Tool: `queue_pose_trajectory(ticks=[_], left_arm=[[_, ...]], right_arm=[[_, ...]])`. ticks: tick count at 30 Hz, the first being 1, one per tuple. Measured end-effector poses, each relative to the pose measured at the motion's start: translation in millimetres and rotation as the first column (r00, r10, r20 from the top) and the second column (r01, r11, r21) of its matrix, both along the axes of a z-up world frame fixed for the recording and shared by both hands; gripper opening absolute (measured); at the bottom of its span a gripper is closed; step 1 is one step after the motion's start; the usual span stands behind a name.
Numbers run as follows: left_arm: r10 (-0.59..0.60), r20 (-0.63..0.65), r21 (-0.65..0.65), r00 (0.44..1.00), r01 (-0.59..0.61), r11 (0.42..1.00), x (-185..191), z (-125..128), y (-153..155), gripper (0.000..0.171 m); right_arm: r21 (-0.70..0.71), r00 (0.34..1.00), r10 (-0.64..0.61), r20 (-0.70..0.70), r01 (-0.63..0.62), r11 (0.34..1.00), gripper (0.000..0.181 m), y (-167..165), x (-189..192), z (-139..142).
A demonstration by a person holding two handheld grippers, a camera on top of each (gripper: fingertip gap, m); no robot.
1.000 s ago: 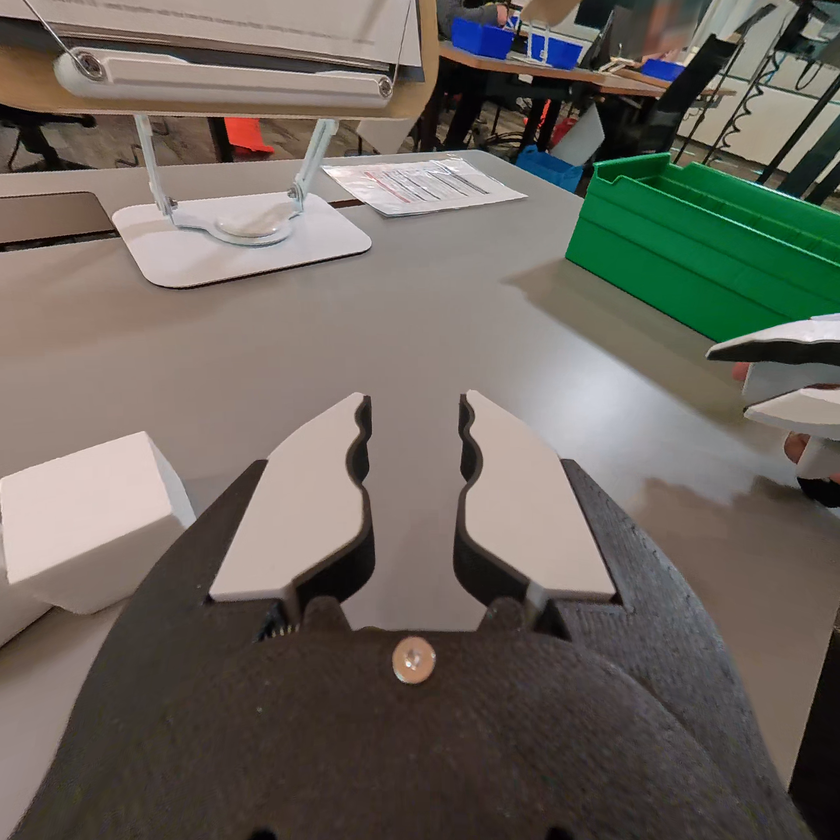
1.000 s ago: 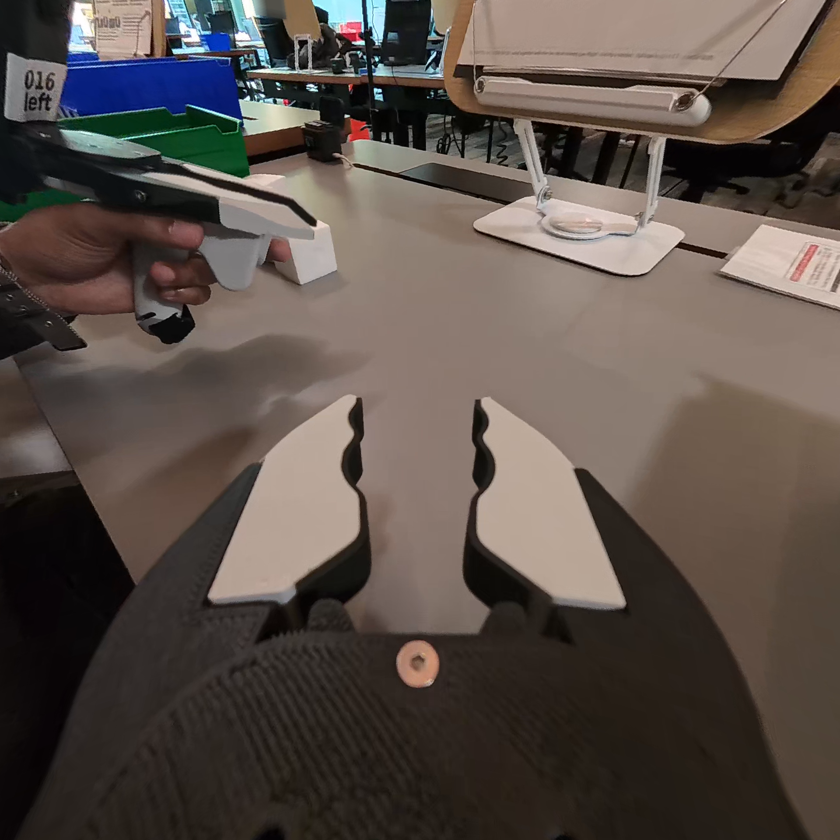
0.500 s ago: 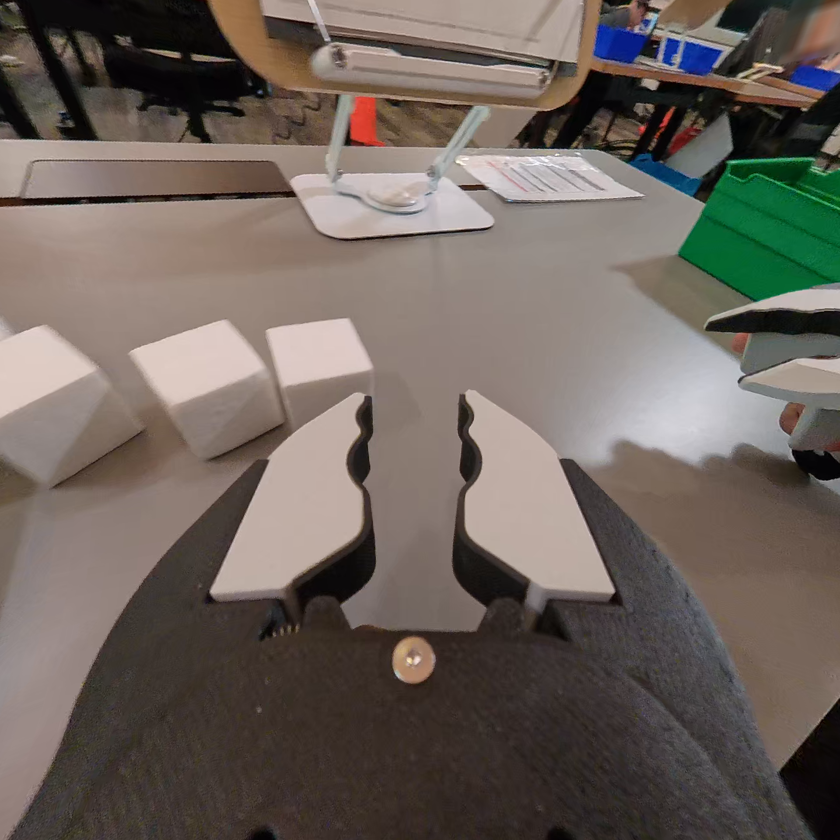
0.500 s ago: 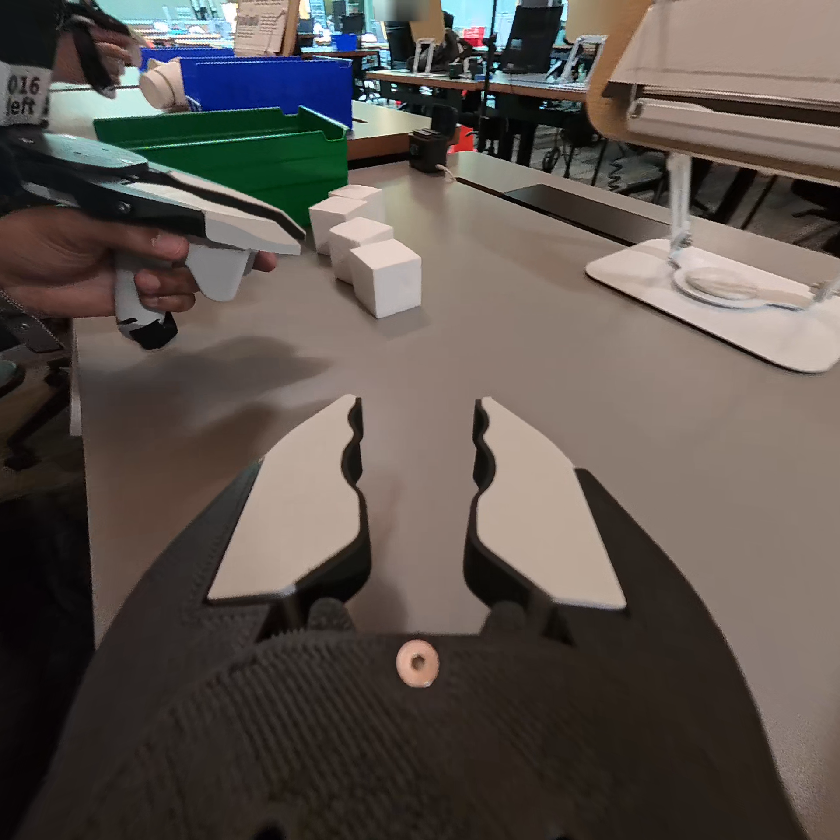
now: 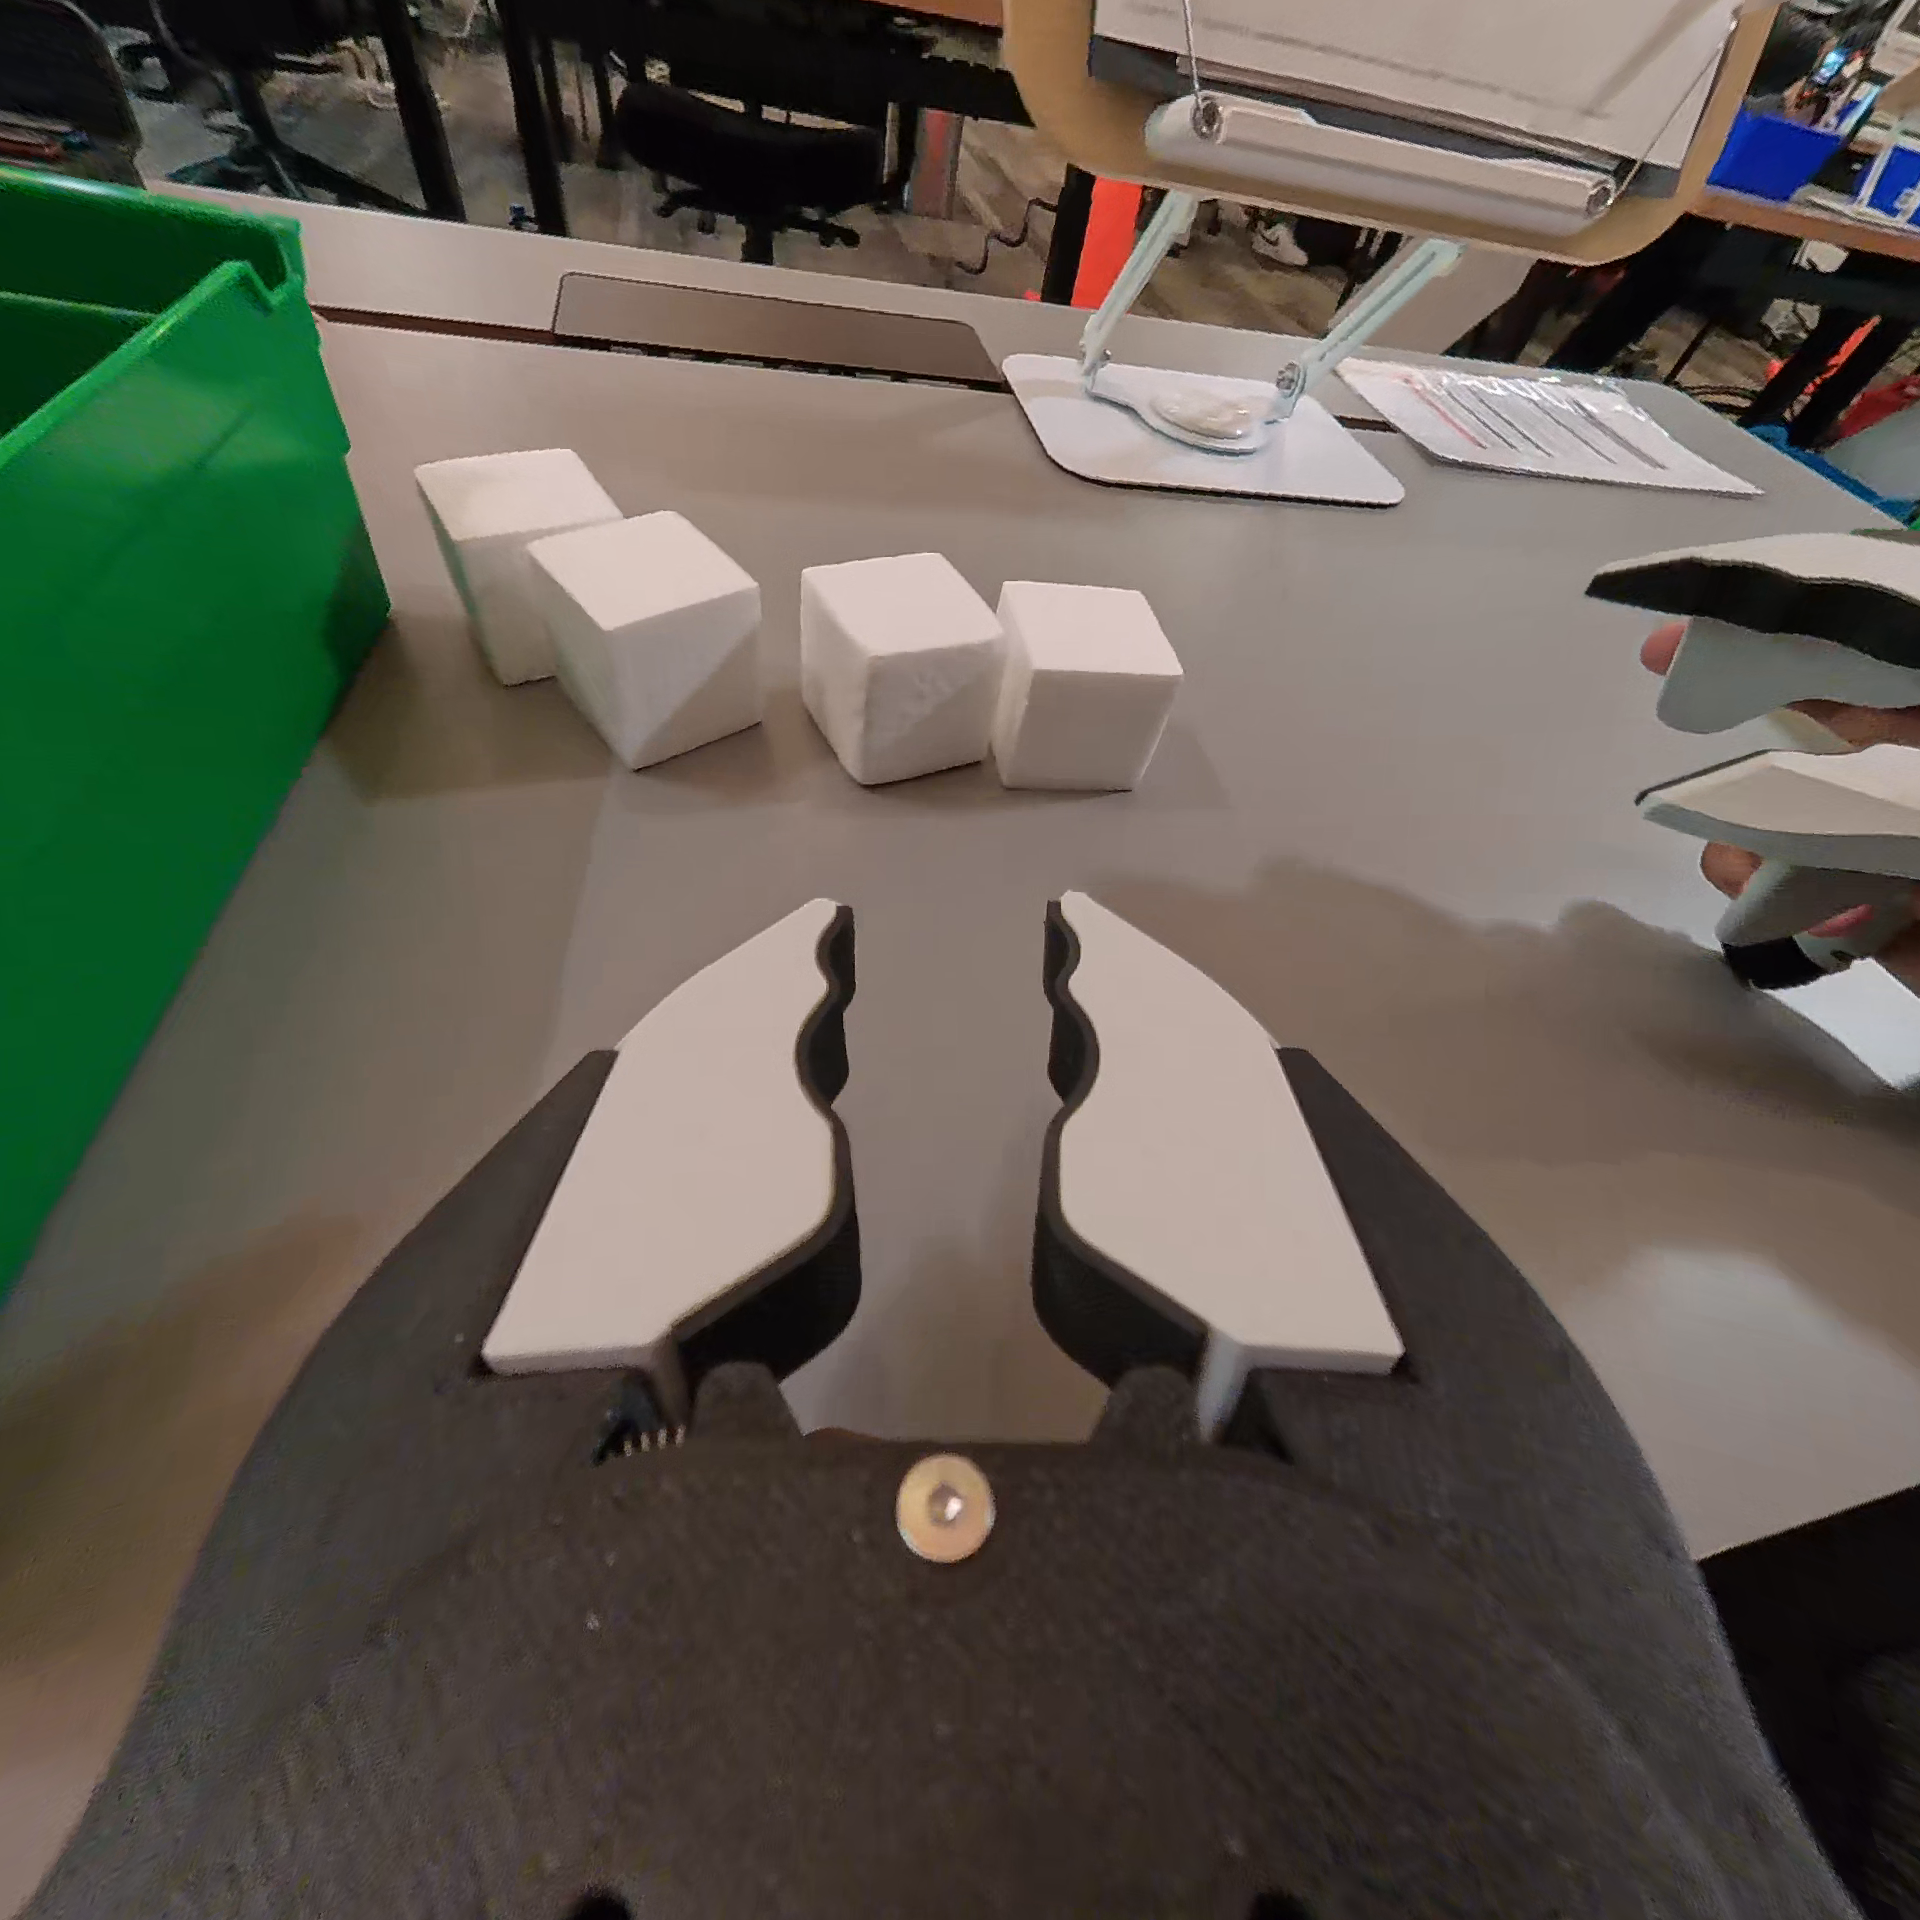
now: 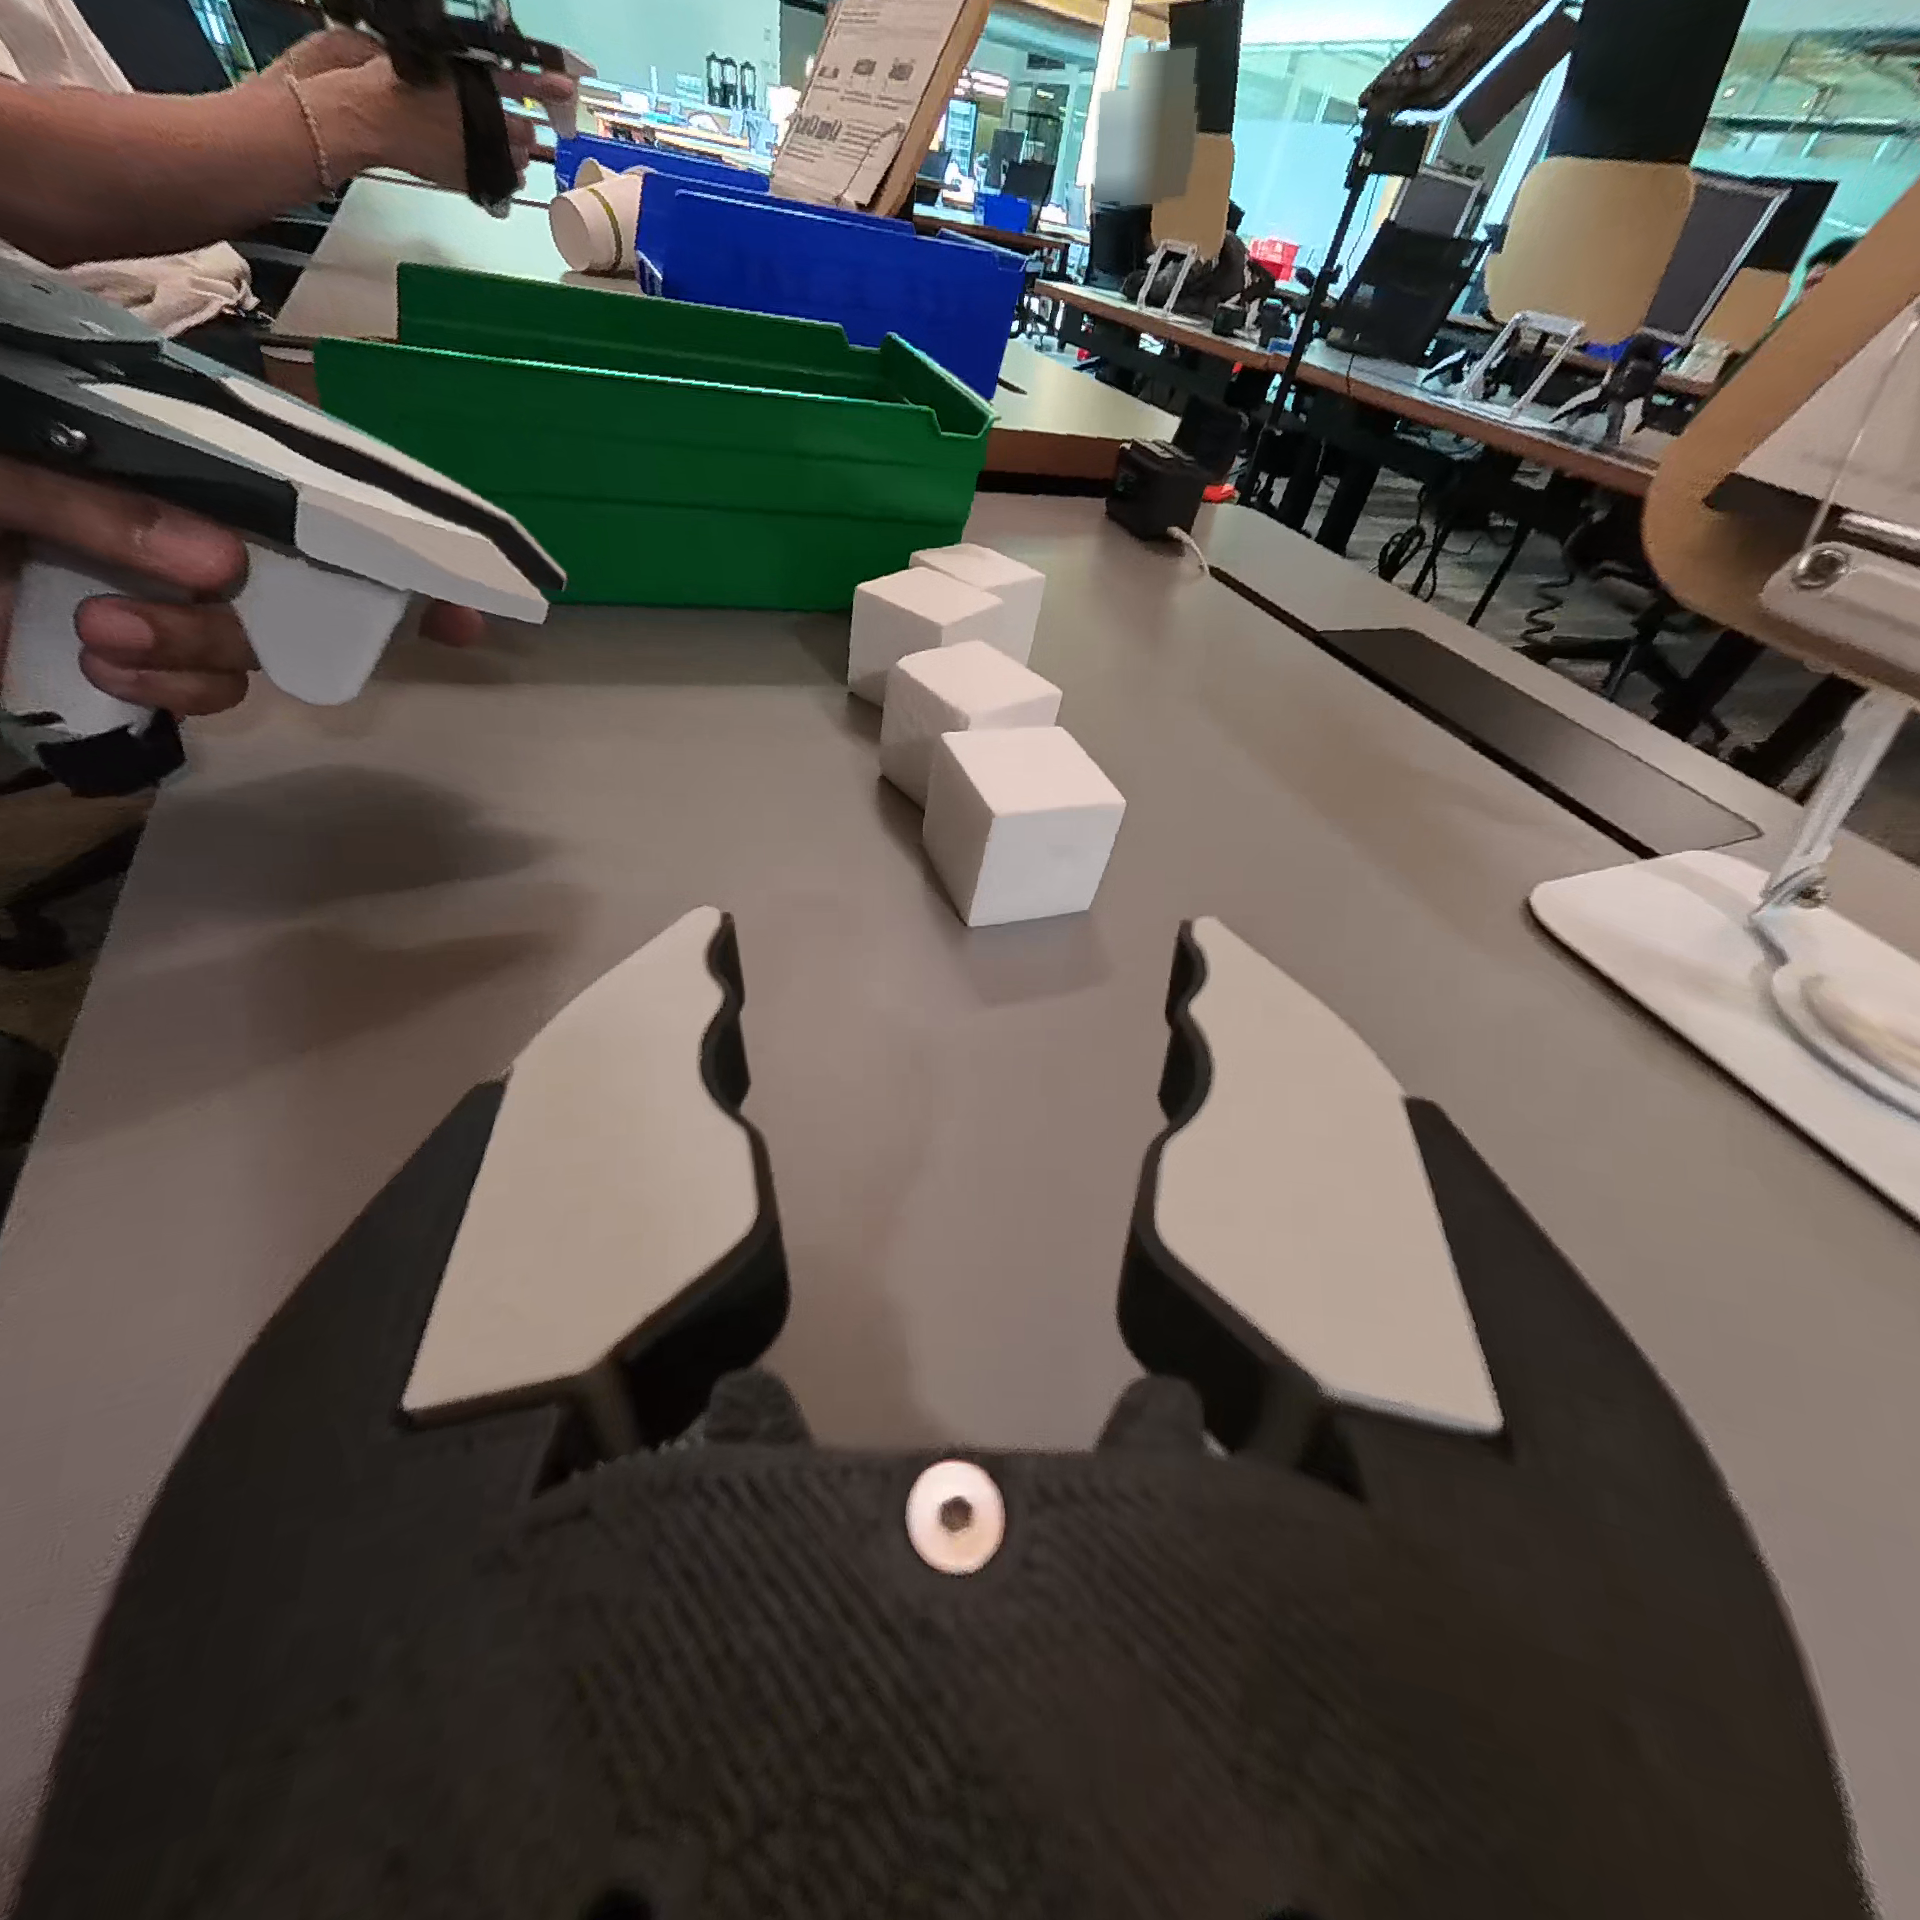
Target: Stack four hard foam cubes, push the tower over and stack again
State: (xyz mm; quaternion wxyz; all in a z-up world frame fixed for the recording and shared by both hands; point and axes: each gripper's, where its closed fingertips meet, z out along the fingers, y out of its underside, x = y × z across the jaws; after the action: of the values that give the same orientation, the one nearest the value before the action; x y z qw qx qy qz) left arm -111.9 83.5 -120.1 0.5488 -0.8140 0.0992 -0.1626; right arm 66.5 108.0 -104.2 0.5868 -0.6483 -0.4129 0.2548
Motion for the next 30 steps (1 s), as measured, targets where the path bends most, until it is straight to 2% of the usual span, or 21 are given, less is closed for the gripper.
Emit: queue_pose_trajectory(ticks=[5, 12, 20, 23, 27, 28, 29, 30], left_arm=[[-0.014, 0.023, -0.014, 1.0, 0.014, 1.0, 1, -2, 0, 0.036], [-0.056, -0.047, -0.001, 0.997, 0.056, 0.998, 14, -3, 1, 0.037], [-0.066, 0.059, -0.042, 0.996, 0.069, 0.997, 16, -4, 6, 0.037], [-0.069, 0.064, -0.047, 0.996, 0.072, 0.996, 17, -5, 7, 0.037], [-0.082, 0.058, -0.043, 0.995, 0.085, 0.995, 22, -4, 7, 0.036], [-0.085, 0.06, -0.043, 0.995, 0.088, 0.995, 24, -4, 7, 0.036], [-0.087, 0.061, -0.041, 0.994, 0.09, 0.995, 26, -3, 8, 0.036], [-0.09, 0.06, -0.037, 0.994, 0.092, 0.995, 27, -3, 9, 0.036]], right_arm=[[-0.033, 0.997, -0.006, 0.077, 0.009, 0.999, 0.076, 11, -8, -11], [-0.099, 0.989, 0.04, 0.141, -0.026, 0.995, 0.075, 43, -33, -24], [-0.126, 0.977, 0.088, 0.194, -0.064, 0.99, 0.076, 80, -74, -33], [-0.217, 0.973, 0.121, 0.195, -0.078, 0.973, 0.076, 87, -79, -40], [-0.388, 0.971, 0.176, 0.164, -0.101, 0.916, 0.082, 92, -80, -51], [-0.431, 0.968, 0.2, 0.152, -0.117, 0.895, 0.072, 91, -81, -53], [-0.468, 0.959, 0.255, 0.124, -0.17, 0.867, 0.054, 85, -84, -53], [-0.488, 0.954, 0.285, 0.096, -0.204, 0.849, 0.053, 82, -84, -52]])
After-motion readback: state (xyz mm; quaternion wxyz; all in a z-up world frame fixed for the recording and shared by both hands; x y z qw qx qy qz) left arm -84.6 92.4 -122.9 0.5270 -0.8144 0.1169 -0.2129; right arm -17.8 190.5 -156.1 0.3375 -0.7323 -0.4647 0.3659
